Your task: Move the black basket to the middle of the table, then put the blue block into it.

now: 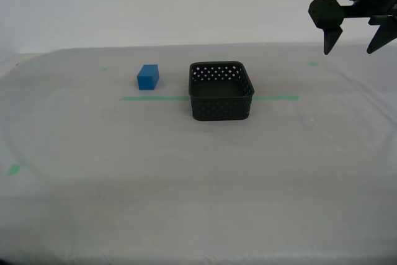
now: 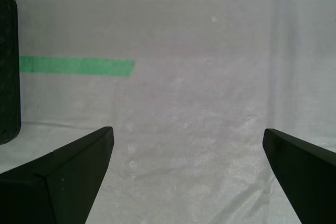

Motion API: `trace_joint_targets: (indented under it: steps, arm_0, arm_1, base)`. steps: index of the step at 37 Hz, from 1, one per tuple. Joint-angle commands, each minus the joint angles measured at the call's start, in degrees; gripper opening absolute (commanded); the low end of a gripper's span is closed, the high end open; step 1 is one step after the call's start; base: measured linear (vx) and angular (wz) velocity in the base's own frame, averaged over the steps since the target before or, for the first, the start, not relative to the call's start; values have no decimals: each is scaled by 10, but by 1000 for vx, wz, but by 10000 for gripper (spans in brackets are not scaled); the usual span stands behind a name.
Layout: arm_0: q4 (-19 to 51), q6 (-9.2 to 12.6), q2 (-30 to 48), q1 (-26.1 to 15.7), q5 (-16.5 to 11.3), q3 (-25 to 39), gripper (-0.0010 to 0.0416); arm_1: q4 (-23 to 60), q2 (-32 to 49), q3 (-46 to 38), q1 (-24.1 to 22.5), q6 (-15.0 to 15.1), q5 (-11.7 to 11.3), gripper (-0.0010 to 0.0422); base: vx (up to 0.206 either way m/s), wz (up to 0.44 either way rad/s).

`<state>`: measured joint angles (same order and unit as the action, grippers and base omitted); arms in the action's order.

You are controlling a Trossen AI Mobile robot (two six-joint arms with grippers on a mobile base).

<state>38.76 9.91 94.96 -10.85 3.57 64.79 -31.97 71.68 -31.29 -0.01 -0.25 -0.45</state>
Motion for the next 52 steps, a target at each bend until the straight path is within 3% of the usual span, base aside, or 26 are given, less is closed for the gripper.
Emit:
trace_joint_targets:
  steps: [1, 30, 52]
  arm_0:
    - [0, 0, 0, 0, 2, 1, 398]
    - [0, 0, 0, 0, 2, 1, 398]
    - [0, 0, 0, 0, 2, 1, 399]
  arm_1:
    - [-3, 0, 0, 0, 0, 0, 0]
    - [7, -3, -2, -1, -14, -5, 0]
    - [375, -24, -156, -21, -21, -5, 0]
  base:
    - [0, 0]
    - [0, 0]
    - [0, 0]
